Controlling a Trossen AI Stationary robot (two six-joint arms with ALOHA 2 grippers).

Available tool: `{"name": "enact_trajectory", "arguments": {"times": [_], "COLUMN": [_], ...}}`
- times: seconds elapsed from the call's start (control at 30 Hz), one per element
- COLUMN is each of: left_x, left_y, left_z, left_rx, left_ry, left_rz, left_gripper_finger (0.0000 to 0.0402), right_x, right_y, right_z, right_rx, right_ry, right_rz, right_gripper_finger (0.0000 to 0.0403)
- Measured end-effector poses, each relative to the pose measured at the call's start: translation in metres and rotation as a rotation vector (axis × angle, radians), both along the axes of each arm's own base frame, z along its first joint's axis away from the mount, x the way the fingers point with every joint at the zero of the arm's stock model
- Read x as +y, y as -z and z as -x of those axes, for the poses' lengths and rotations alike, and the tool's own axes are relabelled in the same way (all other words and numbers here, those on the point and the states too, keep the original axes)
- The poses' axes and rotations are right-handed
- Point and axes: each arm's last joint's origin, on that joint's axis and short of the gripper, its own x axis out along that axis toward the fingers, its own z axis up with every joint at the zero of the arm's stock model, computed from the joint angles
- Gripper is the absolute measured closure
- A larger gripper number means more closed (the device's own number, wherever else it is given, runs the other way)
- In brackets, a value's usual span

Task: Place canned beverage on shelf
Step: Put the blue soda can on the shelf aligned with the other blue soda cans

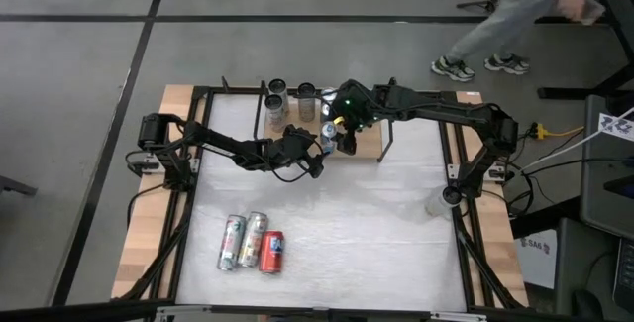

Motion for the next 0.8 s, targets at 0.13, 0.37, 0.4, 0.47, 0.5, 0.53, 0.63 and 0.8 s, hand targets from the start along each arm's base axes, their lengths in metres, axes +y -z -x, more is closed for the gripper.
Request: {"name": "enact_trajectory", "arguments": {"times": [0.13, 0.37, 0.4, 0.47, 0.5, 0.53, 0.63, 0.8], "left_x": [0.0, 0.0, 0.0, 0.0, 0.0, 0.0, 0.0, 0.0], "left_y": [0.0, 0.0, 0.0, 0.0, 0.0, 0.0, 0.0, 0.0], "left_z": [0.0, 0.0, 0.0, 0.0, 0.0, 0.0, 0.0, 0.0], "left_rx": [0.0, 0.0, 0.0, -0.002, -0.003, -0.003, -0.003, -0.003], "left_ry": [0.0, 0.0, 0.0, 0.0, 0.0, 0.0, 0.0, 0.0], "left_rz": [0.0, 0.0, 0.0, 0.0, 0.0, 0.0, -0.001, 0.0], "left_gripper_finger": [0.0072, 0.0072, 0.0072, 0.0072, 0.0072, 0.0072, 0.0072, 0.0072], "right_x": [-0.001, -0.003, -0.004, -0.004, -0.004, -0.004, -0.004, -0.004], "right_y": [0.003, 0.009, 0.009, 0.011, 0.011, 0.012, 0.012, 0.012], "right_z": [-0.005, -0.011, -0.012, -0.012, -0.013, -0.013, -0.013, -0.013], "right_rx": [-0.022, -0.028, -0.034, -0.024, -0.023, -0.025, -0.022, -0.023], "right_ry": [0.005, 0.021, 0.021, 0.021, 0.021, 0.021, 0.021, 0.022], "right_rz": [-0.002, -0.009, -0.007, -0.009, -0.01, -0.009, -0.01, -0.01], "right_gripper_finger": [0.0125, 0.0125, 0.0125, 0.0125, 0.0125, 0.0125, 0.0129, 0.0162]}}
